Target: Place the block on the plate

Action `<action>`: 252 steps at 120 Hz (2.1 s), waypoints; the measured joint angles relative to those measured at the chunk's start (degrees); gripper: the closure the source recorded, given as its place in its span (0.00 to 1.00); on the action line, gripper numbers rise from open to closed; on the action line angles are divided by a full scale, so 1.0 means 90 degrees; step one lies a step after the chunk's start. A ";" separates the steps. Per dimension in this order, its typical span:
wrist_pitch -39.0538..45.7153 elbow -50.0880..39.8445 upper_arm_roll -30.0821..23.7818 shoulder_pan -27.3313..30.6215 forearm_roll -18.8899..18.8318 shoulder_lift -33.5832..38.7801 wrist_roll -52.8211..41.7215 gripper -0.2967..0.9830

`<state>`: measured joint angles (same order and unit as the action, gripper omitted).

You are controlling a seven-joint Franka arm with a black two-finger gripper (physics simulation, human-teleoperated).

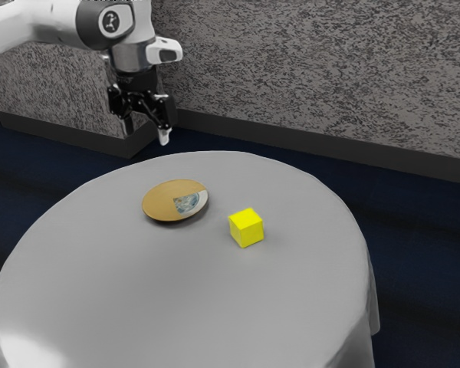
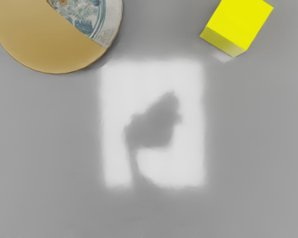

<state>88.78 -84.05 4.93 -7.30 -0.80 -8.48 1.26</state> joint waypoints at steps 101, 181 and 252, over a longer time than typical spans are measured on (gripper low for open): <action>0.0113 0.2802 -0.0095 -0.0038 0.0304 -0.3027 -0.1988 0.23; 0.0724 0.3596 -0.0632 -0.0030 0.0292 -0.4562 -0.3563 0.23; 0.1144 0.3690 -0.0846 -0.0038 0.0310 -0.5268 -0.4273 0.23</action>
<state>99.07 -50.84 -2.69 -7.65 2.00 -55.90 -37.20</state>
